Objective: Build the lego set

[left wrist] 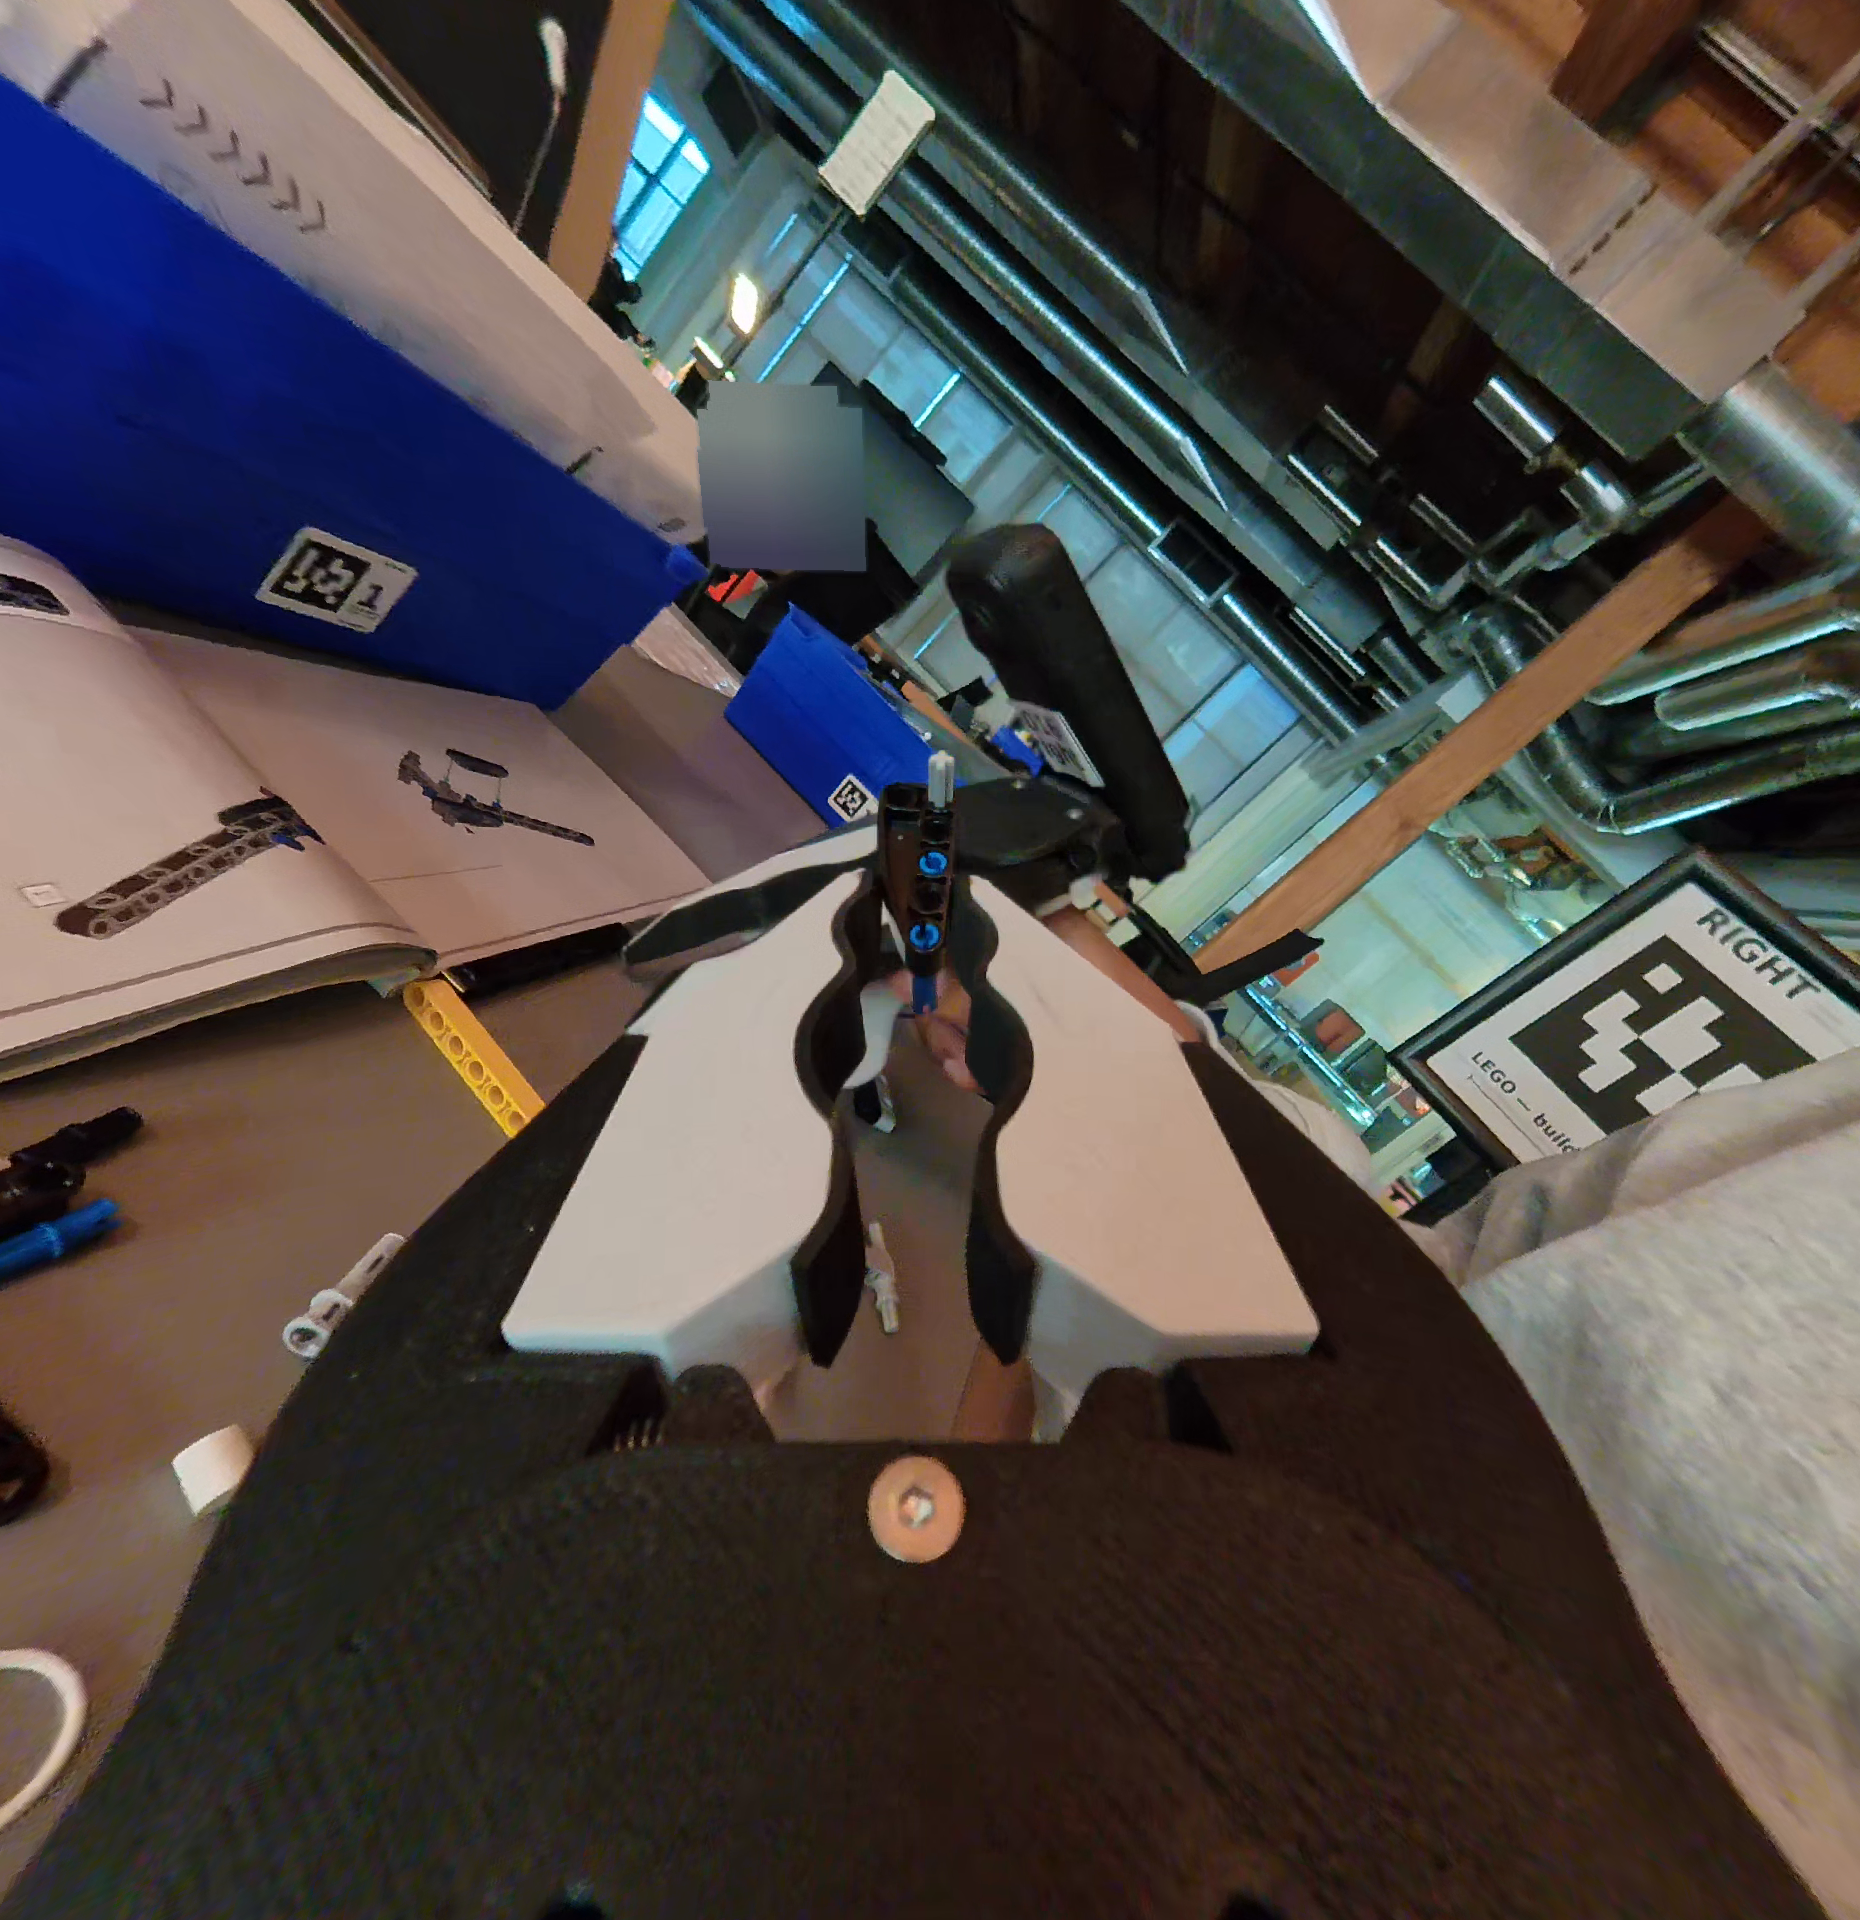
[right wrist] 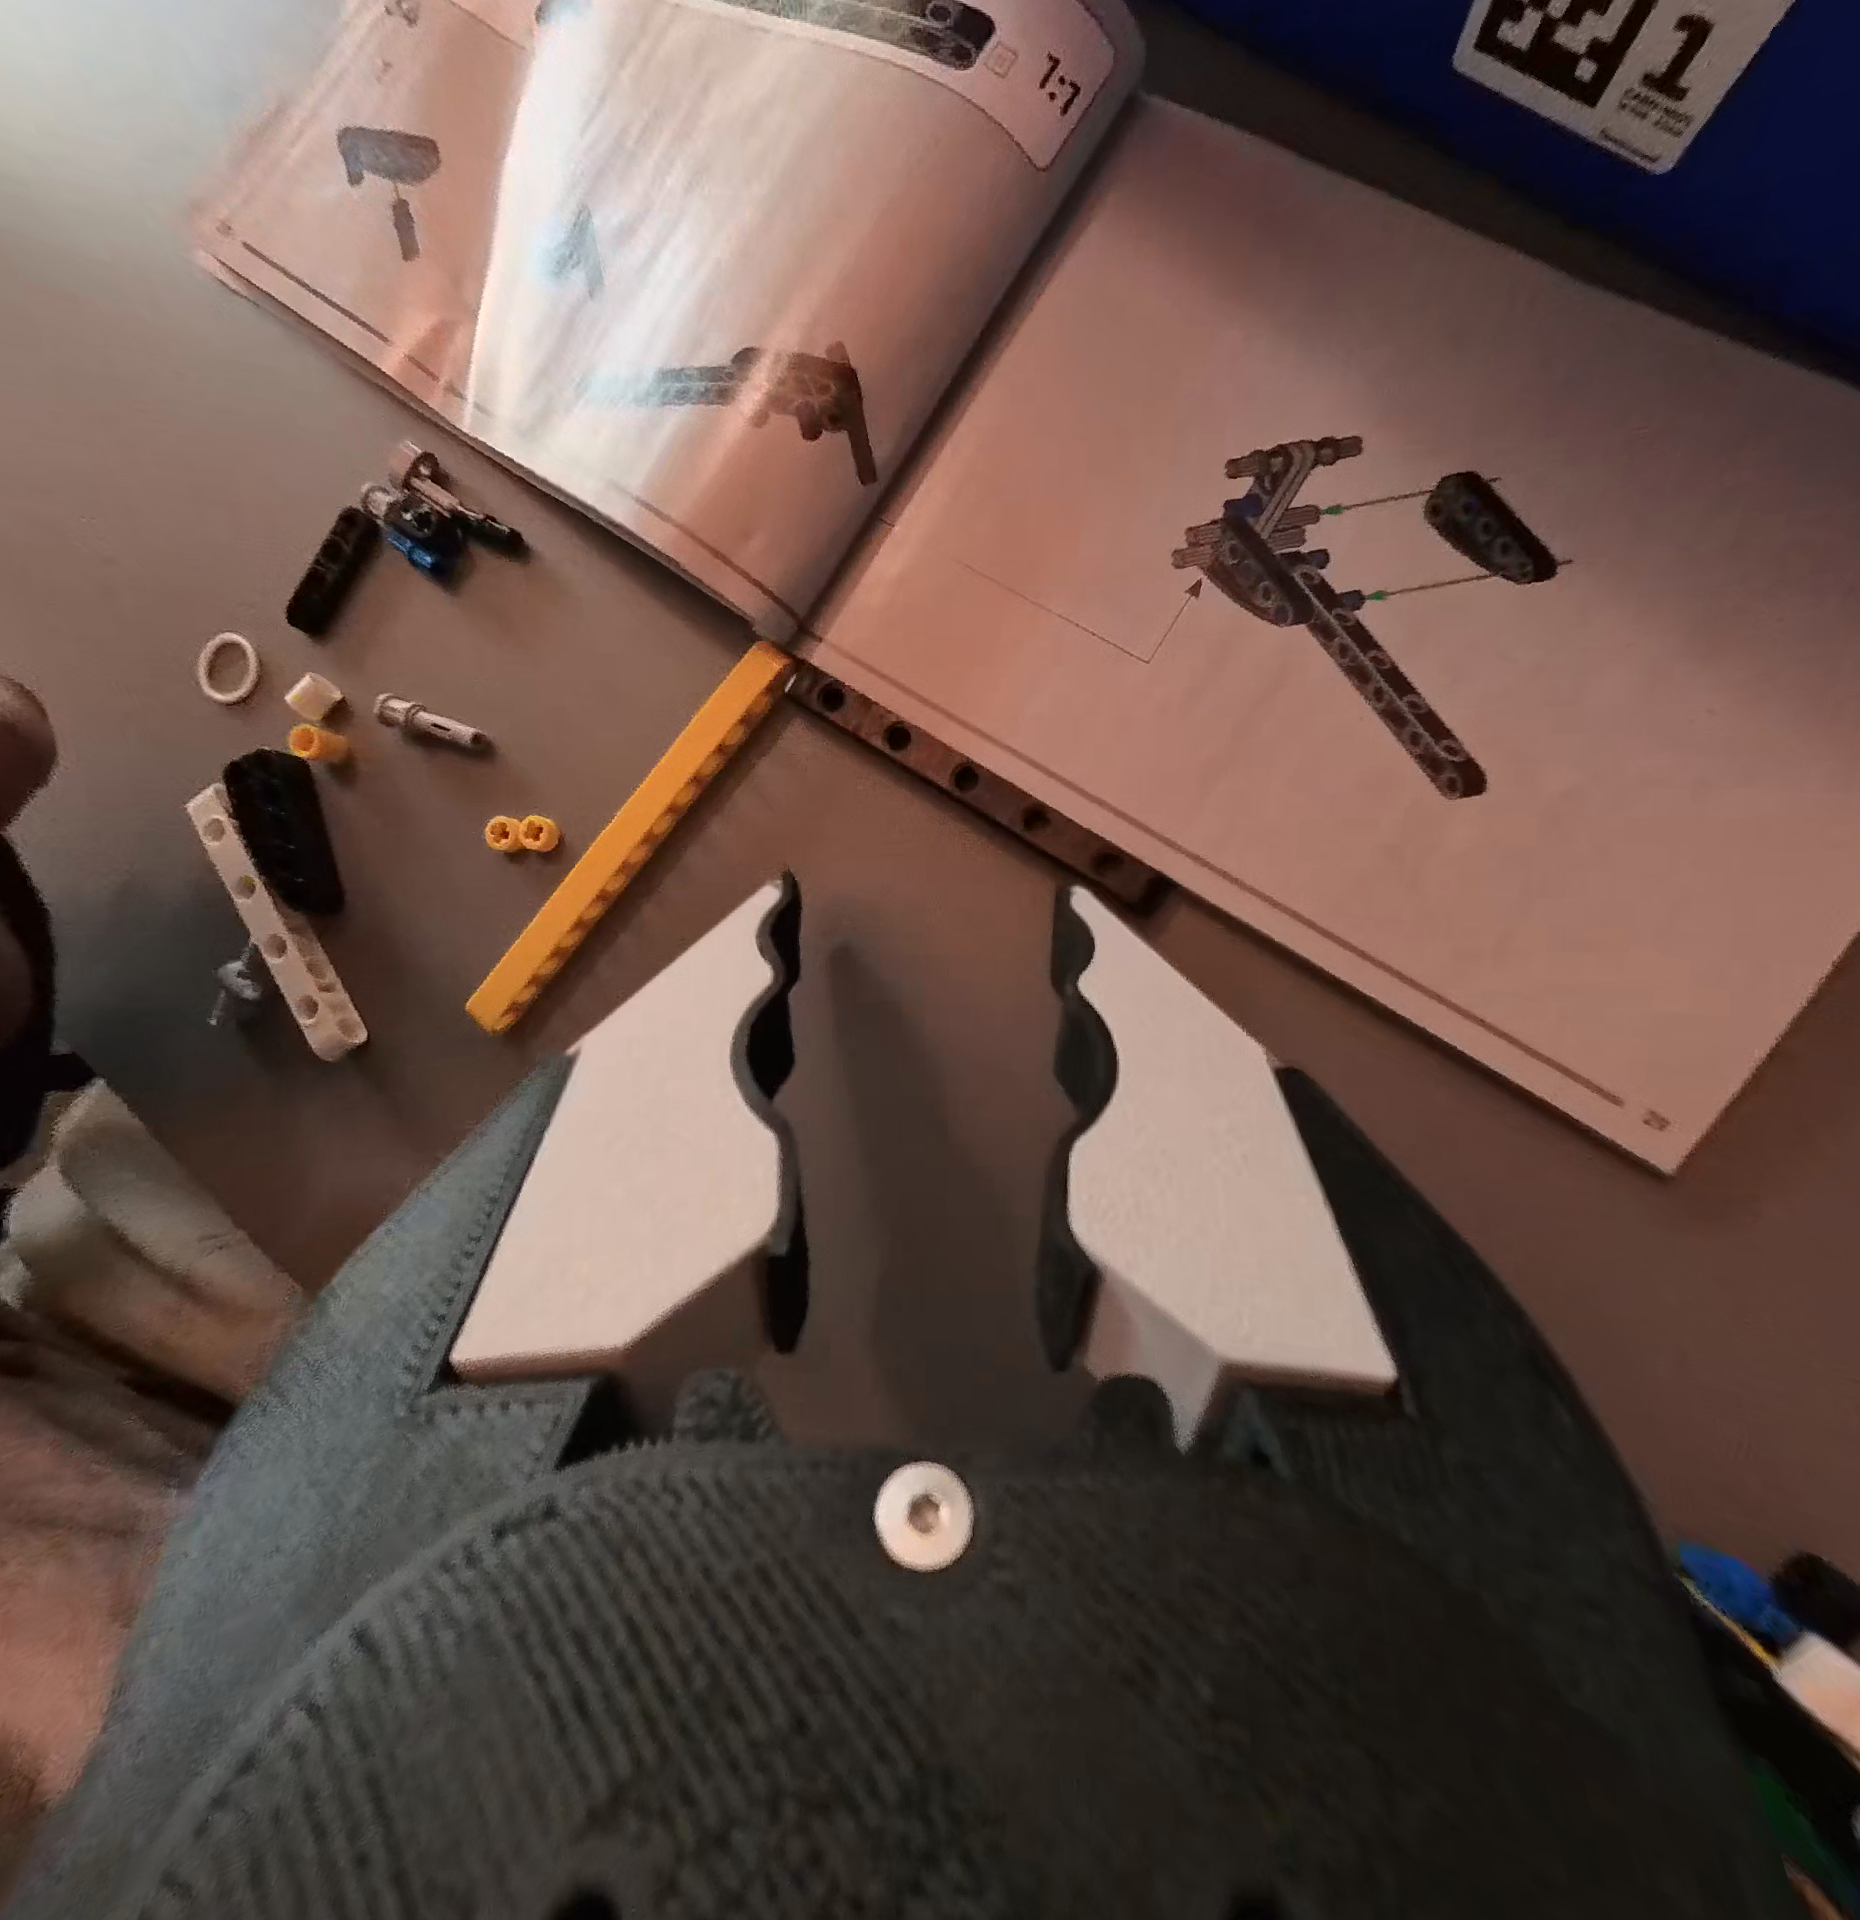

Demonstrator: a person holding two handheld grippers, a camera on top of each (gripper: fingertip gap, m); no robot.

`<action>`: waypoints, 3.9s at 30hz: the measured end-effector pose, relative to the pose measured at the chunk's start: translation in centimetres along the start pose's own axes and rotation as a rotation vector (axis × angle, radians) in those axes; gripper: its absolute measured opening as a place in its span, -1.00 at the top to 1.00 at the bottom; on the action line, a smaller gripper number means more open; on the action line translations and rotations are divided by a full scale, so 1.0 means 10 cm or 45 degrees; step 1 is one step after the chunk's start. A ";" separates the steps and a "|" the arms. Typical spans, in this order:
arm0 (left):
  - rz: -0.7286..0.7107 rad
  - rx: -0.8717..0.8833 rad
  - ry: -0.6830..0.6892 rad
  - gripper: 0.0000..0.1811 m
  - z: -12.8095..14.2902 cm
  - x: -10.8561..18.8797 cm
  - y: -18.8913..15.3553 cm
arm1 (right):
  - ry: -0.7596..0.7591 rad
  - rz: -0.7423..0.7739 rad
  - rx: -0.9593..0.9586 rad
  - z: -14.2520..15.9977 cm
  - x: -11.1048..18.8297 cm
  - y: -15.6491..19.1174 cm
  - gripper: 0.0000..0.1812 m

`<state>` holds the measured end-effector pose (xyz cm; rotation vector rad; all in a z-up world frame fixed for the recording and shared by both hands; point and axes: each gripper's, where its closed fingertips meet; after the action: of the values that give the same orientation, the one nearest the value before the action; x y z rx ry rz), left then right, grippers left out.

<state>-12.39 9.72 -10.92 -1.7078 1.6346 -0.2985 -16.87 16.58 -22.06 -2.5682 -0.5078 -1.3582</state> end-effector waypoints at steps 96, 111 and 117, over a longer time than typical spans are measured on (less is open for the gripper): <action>0.353 0.501 -0.613 0.89 -0.57 0.47 0.06 | -0.018 -0.122 0.068 0.31 0.36 -0.01 0.60; 0.350 0.518 -0.606 0.89 -0.56 0.46 0.08 | 0.316 -0.394 0.527 0.34 0.25 -0.04 0.92; 0.365 0.565 -0.618 0.89 -0.55 0.46 0.10 | 0.341 -0.462 0.460 0.44 0.25 0.04 0.90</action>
<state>-15.88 3.59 -9.23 -1.0896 1.3057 -0.0846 -12.06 18.15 -22.46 -2.0341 -1.0937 -1.5213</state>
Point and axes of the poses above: each gripper's, where its closed fingertips meet, x back along the fingers, z out of its underside, y = z × x across the jaws, and after that the axes turned 13 degrees about z, right-handed
